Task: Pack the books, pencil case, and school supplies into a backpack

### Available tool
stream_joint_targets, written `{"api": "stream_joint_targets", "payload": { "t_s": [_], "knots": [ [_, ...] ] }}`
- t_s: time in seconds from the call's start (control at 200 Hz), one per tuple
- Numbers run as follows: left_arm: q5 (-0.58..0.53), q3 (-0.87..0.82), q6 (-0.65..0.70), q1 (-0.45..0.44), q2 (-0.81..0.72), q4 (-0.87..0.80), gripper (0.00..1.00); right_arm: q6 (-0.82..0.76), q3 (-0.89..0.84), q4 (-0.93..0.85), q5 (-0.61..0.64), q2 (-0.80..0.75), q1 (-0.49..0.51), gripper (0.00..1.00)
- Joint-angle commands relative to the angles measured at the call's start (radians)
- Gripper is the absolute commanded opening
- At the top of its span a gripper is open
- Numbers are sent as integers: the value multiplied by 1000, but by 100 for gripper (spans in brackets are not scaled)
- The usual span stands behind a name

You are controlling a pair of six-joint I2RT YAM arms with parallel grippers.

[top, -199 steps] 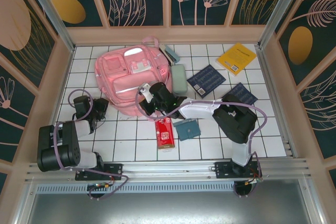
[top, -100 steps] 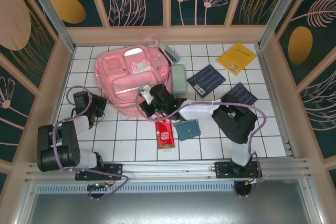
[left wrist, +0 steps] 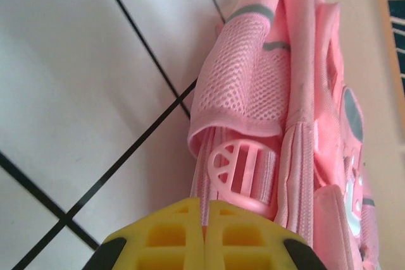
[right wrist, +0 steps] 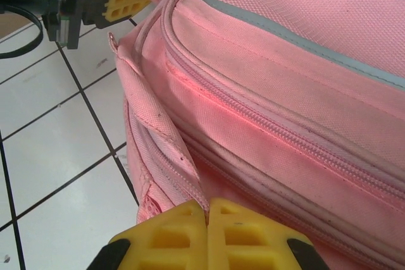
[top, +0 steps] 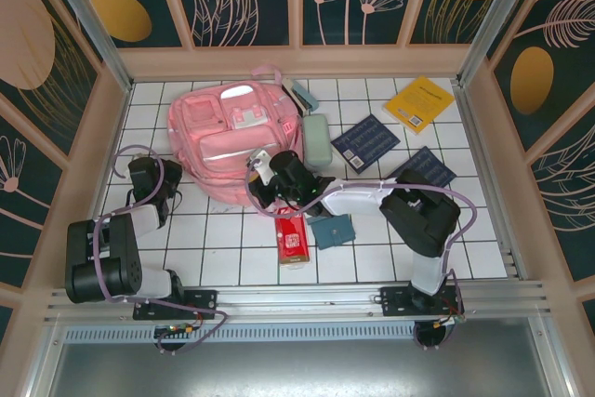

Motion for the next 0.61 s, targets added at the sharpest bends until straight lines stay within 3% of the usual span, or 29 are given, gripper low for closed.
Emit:
{"api": "stream_joint_targets", "payload": {
  "t_s": [0.0,0.295,0.601],
  "knots": [
    [-191,3,42,21,22,186,0,27,-32,15,-22,-84,-7,0],
    [-321,14,-7,22,128,333,0,19,-80,27,-35,-155,-9,0],
    [-405,66,-29,38,244,356,0,1,-106,24,-52,-235,-9,0]
  ]
}}
